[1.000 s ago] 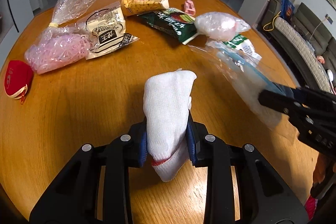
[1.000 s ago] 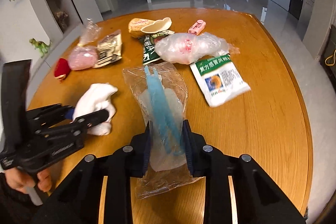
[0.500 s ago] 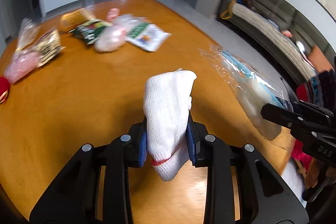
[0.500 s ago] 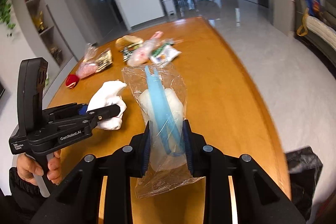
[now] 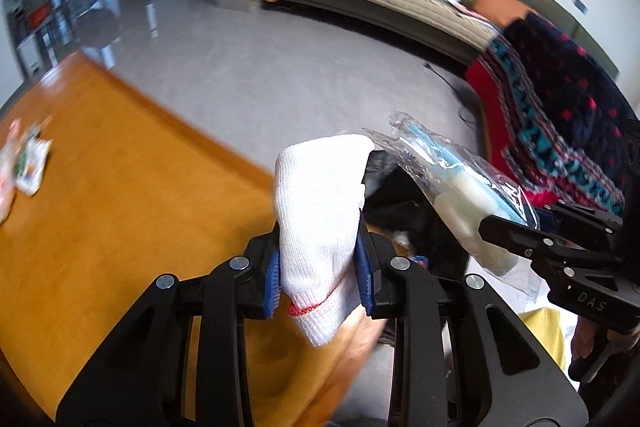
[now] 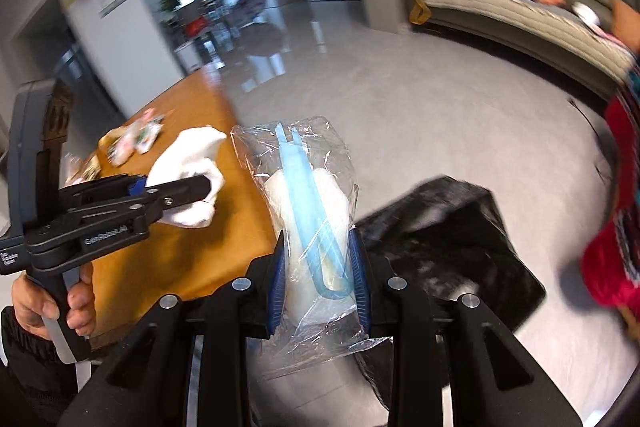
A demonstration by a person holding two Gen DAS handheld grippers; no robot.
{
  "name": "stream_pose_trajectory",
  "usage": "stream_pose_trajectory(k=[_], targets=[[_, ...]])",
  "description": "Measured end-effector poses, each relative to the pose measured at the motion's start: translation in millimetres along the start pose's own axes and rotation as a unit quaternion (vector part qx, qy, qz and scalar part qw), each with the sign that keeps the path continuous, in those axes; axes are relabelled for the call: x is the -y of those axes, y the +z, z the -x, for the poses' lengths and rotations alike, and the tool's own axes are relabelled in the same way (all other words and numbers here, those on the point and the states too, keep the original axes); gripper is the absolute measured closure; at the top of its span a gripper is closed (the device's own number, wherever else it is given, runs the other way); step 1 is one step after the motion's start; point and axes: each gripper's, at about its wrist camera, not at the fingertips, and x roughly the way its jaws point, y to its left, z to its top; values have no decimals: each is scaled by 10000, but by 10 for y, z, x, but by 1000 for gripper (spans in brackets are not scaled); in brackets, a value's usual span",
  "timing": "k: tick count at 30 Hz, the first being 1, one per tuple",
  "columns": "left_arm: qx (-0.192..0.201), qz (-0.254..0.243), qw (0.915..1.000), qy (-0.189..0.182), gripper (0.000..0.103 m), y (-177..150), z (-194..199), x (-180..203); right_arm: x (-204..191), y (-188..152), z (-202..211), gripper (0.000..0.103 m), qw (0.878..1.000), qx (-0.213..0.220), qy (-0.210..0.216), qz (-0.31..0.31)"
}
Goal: Collect trash
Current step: 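Carry the glove and clear bag over the black trash bag and release both, then move both open tools back over the table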
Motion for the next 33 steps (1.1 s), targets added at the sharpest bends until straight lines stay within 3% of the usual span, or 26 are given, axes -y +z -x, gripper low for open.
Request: stream_pose_trajectory(k=[6, 11, 13, 14, 15, 16, 17, 21, 27, 33], targets=[[-401, -625, 9966, -363, 73, 228, -523, 577, 571, -156, -34, 73, 9942, -103, -457, -969], [-726, -888, 9921, -503, 73, 299, -896, 853, 821, -236, -82, 73, 9881, -198, -662, -1373], [-807, -965, 9905, -557, 73, 333, -961, 904, 887, -246, -115, 65, 9863, -264, -750, -1445], [-861, -1007, 9892, -620, 62, 348, -998, 931, 915, -250, -130, 51, 9851, -320, -862, -1453], [-896, -1010, 9891, -590, 30, 381, -1028, 953, 936, -256, -148, 44, 9837, -359, -1021, -1435], [-864, -985, 9904, -438, 9, 409, -1038, 973, 960, -273, -114, 32, 9811, -329, -1253, -1436], [-733, -972, 9921, -300, 6, 427, -1010, 967, 952, -276, -98, 29, 9801, -276, -1352, -1429], [-523, -939, 9942, -60, 6, 478, -921, 892, 910, -241, -47, 29, 9830, -152, -1227, -1358], [-440, -654, 9969, -65, 6, 497, -772, 646, 818, -150, -3, 29, 9871, -28, -1044, -1212], [-258, -418, 9987, 105, 6, 422, -531, 337, 486, -1, -70, 29, 9930, -36, -717, -936]])
